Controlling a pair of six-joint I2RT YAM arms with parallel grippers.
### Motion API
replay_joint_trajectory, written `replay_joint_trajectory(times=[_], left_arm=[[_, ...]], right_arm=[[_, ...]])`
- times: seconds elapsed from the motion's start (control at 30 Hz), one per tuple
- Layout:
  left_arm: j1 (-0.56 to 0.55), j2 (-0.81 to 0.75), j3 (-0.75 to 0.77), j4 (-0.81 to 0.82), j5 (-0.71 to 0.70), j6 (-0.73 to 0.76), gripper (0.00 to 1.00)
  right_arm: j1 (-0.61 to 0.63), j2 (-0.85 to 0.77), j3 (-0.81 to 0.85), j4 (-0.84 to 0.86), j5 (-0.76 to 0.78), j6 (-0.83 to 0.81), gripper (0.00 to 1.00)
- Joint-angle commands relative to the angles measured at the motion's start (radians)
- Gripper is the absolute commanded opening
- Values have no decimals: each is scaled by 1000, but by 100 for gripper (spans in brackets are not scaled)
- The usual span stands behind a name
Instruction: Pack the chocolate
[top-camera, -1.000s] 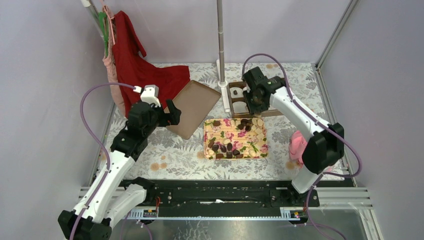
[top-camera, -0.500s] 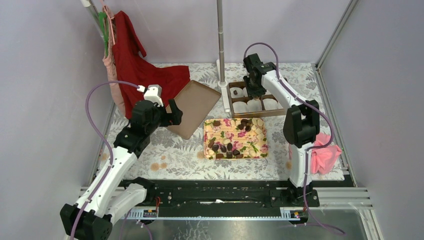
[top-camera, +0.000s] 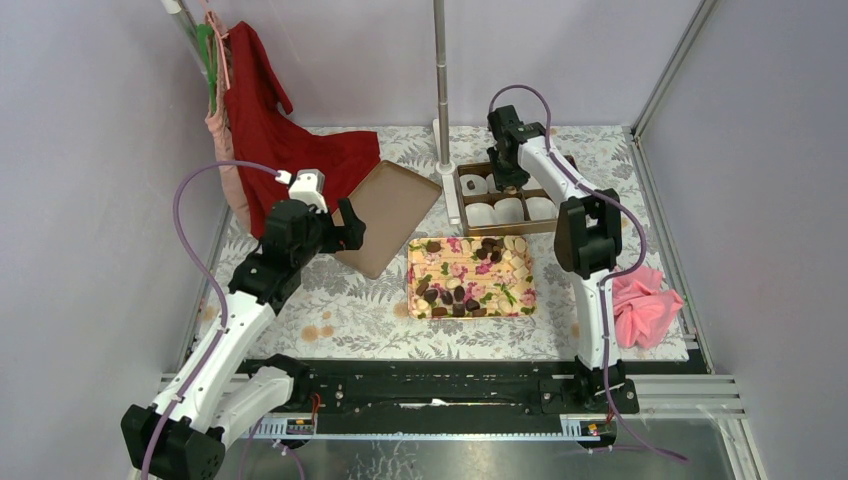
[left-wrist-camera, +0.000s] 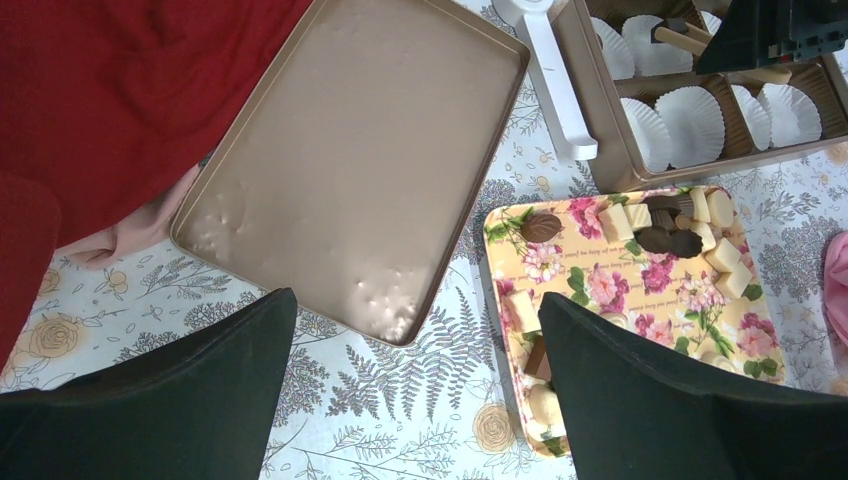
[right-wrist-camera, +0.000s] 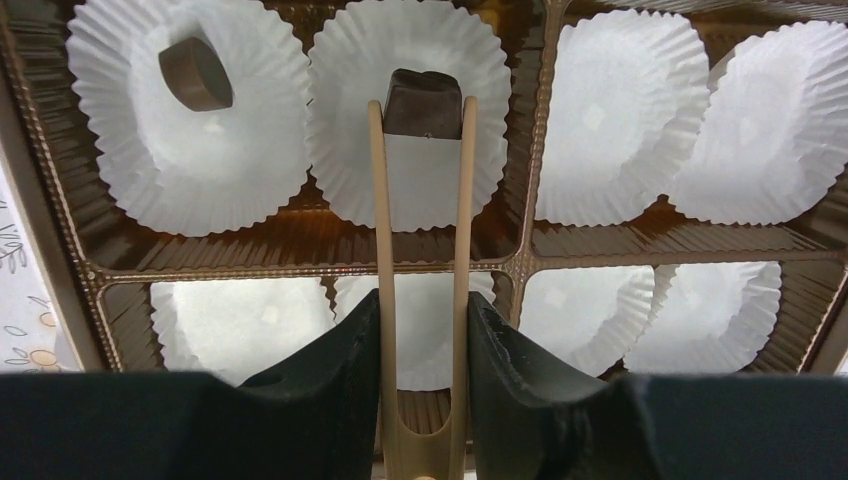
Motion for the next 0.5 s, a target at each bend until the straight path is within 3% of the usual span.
replay_joint_trajectory(times=[0.0, 0.17, 0.47], left_arm=[[6, 5, -10, 23, -12, 25, 99], [6, 6, -10, 24, -5, 25, 99], [6, 8, -10, 24, 0, 25, 99]], right_arm=[[-2, 17, 50, 2, 17, -18, 25], [-3, 21, 40, 0, 6, -21, 30], [-4, 16, 44, -10, 14, -27, 47]])
